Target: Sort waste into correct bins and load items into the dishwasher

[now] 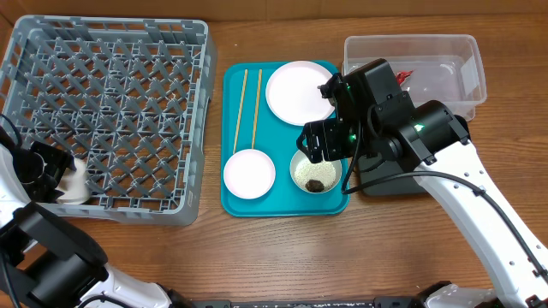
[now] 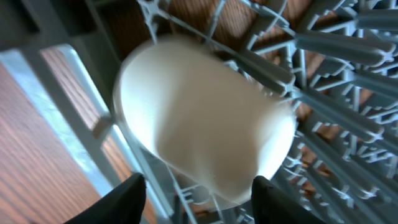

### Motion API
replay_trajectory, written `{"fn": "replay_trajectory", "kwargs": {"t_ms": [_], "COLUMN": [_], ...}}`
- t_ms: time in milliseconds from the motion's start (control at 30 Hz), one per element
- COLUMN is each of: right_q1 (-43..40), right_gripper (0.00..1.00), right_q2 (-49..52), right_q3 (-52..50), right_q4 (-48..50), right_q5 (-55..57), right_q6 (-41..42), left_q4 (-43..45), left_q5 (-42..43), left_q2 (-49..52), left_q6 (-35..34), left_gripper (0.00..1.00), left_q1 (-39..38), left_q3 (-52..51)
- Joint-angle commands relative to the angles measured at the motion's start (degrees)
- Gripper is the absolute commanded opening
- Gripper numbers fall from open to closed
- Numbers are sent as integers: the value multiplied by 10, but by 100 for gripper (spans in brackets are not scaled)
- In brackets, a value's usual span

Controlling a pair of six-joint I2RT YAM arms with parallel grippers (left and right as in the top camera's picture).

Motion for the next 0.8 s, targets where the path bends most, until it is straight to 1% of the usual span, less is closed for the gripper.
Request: {"fn": "replay_trajectory", "kwargs": {"t_ms": [0,100,133,200,233,333,367,467,500,567,633,700,767], "right_q1": [2,2,2,2,2,2,2,2,2,2,2,2,2], "right_gripper": [81,81,81,81,81,81,81,81,81,81,82,82,82], "right_q2": [-1,-1,-1,-1,-1,-1,-1,-1,-1,-1,-1,-1,-1], "right_q3": [-3,-3,-3,-3,-3,-3,-3,-3,-3,-3,-3,-3,-3], "right_q4": [1,2,2,2,2,2,2,3,3,3,3,3,3], "right_q5": [6,6,6,6,6,6,6,6,6,6,6,6,6], "right_q6": [0,0,0,0,0,0,0,0,0,0,0,0,0], "left_q4": [-1,-1,-1,-1,0,3,3,-2,-4,-9,-11,-12,-7], "left_q5": [57,67,67,70,74,108,108,109,109,109,108,90,54], "left_q2": [6,6,6,6,6,5,5,0,-1,-8,-16,-28,-38], "left_q6": [-25,-32,-33,-33,-28,15,19,39,46,63,71,74,74], "left_gripper": [54,55,57,70,72,63,63,56,50,31,24,25,30], "left_q1": [10,18,20,22,22,21,21,20,20,19,17,13,6], "left_q3": [9,9,9,9,9,11,13,17,19,24,30,36,41]}}
